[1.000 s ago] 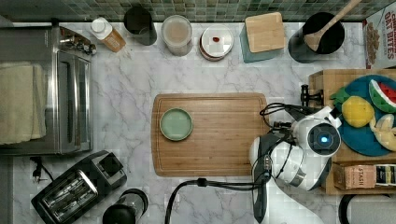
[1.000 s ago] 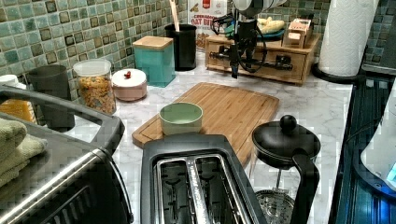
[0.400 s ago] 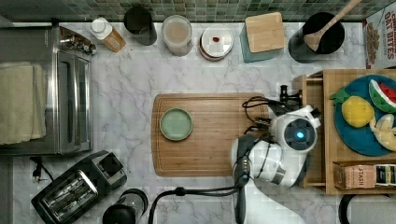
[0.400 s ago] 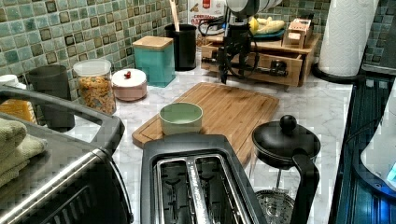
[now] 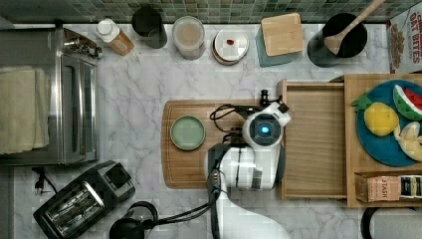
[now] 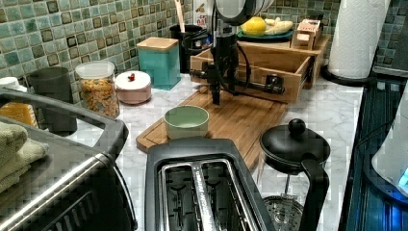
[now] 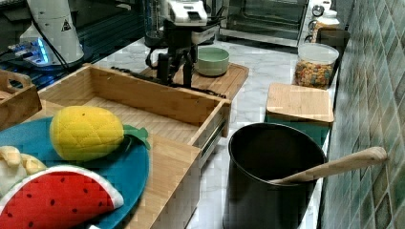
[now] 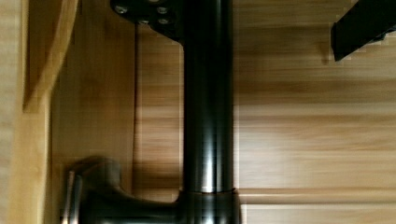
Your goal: Open the drawer.
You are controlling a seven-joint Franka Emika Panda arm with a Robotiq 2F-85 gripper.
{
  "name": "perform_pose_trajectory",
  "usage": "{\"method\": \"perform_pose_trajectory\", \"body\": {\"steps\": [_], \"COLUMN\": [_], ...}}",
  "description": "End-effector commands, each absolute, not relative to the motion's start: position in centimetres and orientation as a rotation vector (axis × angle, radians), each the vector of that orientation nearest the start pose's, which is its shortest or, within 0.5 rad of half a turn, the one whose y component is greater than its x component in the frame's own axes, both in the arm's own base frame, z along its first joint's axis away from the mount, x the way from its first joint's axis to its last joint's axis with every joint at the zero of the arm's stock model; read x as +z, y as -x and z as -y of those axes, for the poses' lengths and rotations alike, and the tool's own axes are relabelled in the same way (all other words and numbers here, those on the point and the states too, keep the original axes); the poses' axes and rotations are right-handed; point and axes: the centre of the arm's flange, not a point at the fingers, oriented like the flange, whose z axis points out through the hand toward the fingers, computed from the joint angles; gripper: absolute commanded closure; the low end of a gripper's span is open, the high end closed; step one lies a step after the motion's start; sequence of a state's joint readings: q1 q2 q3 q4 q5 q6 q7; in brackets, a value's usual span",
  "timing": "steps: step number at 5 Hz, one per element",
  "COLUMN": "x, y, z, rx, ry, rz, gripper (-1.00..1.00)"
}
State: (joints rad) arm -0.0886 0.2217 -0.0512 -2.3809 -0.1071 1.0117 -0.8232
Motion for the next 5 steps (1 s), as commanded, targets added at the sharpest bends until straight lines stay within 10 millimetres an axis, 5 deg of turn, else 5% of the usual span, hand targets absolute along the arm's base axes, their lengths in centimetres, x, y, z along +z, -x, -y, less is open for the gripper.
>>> {"method": "perform_pose_trajectory", "body": {"steps": [1, 5], "x": [23.70, 23.70], "y": [-49.01, -49.02], "z": [-4.29, -4.29], "rx": [0.066, 0.065], "ry": [3.130, 3.130], "rz": [0.088, 0.088], "gripper": [-1.00, -1.00]}}
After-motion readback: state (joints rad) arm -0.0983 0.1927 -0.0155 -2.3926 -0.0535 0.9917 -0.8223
